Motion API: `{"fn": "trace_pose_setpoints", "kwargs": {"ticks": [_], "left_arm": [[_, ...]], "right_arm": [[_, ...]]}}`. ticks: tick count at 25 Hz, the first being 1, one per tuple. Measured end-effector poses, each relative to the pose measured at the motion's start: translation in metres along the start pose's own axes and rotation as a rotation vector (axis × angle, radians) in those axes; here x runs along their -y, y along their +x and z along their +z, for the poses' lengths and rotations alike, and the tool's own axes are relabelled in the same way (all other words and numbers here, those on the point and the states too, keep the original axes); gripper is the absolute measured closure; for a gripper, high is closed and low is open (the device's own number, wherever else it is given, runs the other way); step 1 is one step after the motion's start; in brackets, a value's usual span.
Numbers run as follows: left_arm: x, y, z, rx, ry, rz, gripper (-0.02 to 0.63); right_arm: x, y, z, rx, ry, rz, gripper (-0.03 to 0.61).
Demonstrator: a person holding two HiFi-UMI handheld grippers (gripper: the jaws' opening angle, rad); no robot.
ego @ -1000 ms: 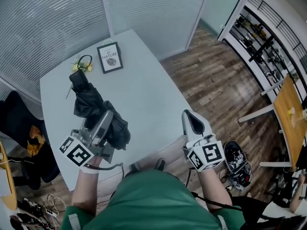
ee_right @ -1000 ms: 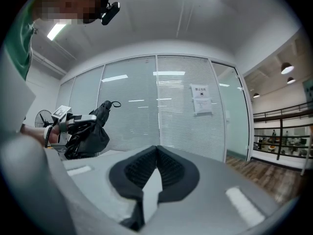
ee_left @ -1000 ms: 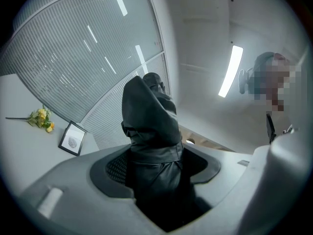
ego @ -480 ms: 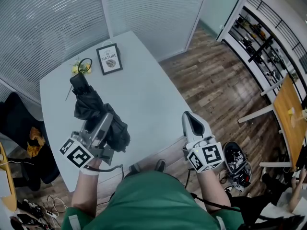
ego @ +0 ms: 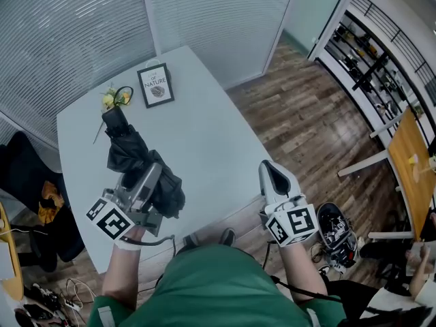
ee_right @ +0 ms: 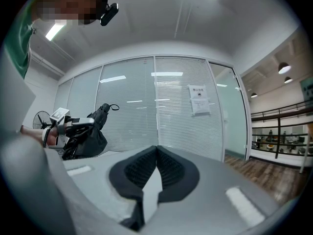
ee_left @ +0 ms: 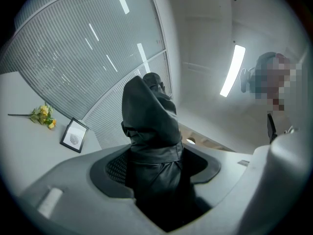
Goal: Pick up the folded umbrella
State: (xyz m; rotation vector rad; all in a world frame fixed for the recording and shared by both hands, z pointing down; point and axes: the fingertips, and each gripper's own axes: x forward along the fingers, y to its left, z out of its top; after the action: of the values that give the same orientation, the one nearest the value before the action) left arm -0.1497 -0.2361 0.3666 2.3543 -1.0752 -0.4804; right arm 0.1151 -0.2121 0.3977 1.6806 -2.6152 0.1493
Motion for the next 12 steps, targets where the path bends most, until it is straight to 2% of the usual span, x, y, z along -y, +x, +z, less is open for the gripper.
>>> {"fn": "trace_pose_setpoints", "kwargs": {"ticks": [12], "left_arm": [[-0.0008,0.0002,-0.0014,-0.011,0.005,-0.005,0.311]], "right_arm": [[-0.0002,0.0010,-0.0005,0.002,-0.002,-0.005,0.574]]}}
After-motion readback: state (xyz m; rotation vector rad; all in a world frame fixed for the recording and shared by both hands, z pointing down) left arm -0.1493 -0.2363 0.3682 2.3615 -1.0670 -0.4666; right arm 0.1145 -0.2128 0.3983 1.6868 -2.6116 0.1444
